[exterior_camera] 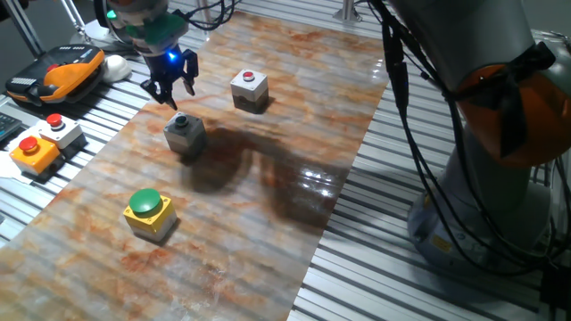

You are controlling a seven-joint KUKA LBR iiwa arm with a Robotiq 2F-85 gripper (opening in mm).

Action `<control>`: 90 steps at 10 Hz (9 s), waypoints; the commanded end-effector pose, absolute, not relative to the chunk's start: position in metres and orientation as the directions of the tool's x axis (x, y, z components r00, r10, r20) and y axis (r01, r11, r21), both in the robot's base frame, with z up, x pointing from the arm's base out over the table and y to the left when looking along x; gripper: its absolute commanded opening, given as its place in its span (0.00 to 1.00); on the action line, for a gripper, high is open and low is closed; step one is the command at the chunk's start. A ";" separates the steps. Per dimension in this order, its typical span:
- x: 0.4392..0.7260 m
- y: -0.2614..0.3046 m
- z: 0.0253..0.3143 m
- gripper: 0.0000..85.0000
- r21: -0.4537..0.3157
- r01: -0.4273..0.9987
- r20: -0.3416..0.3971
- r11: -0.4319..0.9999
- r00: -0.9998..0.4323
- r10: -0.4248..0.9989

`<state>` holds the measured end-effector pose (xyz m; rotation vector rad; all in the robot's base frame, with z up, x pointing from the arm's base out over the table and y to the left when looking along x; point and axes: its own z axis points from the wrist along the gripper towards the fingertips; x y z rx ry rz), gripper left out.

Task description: Press three buttons from left to right in sequence

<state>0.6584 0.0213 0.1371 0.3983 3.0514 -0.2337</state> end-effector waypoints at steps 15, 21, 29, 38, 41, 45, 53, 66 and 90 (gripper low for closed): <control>0.650 0.015 0.107 0.60 -0.118 0.250 -0.101 0.961 -0.966 0.238; 0.651 0.013 0.094 0.60 -0.108 0.248 -0.112 0.963 -0.965 0.237; 0.643 0.016 0.131 0.60 -0.074 0.274 -0.078 0.959 -0.960 0.268; 0.655 0.042 0.161 0.00 0.017 0.278 -0.013 0.961 -0.961 0.278; 0.658 0.070 0.157 0.00 0.097 0.314 -0.053 0.944 -0.946 0.320; 0.650 0.118 0.160 0.00 0.065 0.376 -0.073 0.925 -0.922 0.380; 0.628 0.148 0.143 0.00 0.028 0.406 -0.116 0.914 -0.906 0.406; 0.628 0.148 0.143 0.00 0.132 0.158 -0.072 0.979 -0.983 0.168; 0.633 0.238 0.143 0.00 0.040 0.181 -0.115 0.983 -0.976 0.184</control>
